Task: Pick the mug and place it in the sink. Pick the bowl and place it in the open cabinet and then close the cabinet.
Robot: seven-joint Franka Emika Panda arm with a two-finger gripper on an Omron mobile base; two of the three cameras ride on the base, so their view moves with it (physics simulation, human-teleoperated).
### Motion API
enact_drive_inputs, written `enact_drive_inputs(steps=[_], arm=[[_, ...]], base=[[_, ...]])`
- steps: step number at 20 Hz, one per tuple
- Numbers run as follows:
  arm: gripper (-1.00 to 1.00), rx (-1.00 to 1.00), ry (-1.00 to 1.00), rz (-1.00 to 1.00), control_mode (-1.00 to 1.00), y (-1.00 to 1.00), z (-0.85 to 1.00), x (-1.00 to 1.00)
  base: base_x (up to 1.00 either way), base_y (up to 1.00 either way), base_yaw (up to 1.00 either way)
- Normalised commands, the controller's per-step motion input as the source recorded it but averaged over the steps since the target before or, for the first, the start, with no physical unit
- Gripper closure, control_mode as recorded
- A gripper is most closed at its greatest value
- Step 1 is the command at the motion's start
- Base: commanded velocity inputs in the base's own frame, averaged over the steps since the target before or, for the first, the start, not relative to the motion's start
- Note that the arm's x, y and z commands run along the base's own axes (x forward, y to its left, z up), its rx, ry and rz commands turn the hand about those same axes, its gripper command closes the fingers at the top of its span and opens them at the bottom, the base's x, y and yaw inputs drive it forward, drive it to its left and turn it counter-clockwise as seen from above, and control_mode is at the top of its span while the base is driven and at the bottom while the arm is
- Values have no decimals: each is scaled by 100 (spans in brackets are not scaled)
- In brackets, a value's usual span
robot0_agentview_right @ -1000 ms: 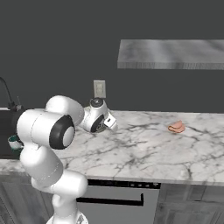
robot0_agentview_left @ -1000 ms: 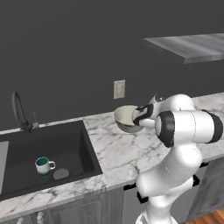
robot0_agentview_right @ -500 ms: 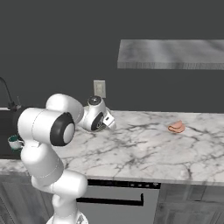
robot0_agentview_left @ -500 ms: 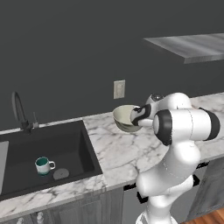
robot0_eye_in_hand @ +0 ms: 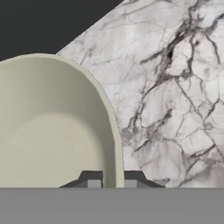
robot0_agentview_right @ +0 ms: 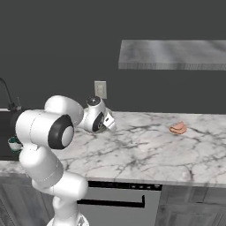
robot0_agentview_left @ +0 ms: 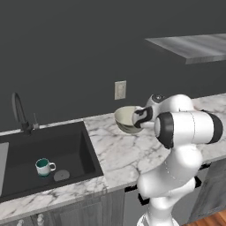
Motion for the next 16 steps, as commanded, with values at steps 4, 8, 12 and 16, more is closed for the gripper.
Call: enact_drive_inputs(steps=[4, 8, 12, 16], arm=[[100, 0, 7, -13, -100, 0, 54, -34], [100, 0, 18, -13, -100, 0, 54, -46], [100, 5, 25, -10, -100, 0, 61, -36], [100, 5, 24, -10, -100, 2, 50, -29]], base=[[0, 0, 0], [0, 0, 0], [0, 0, 0], [0, 0, 0]])
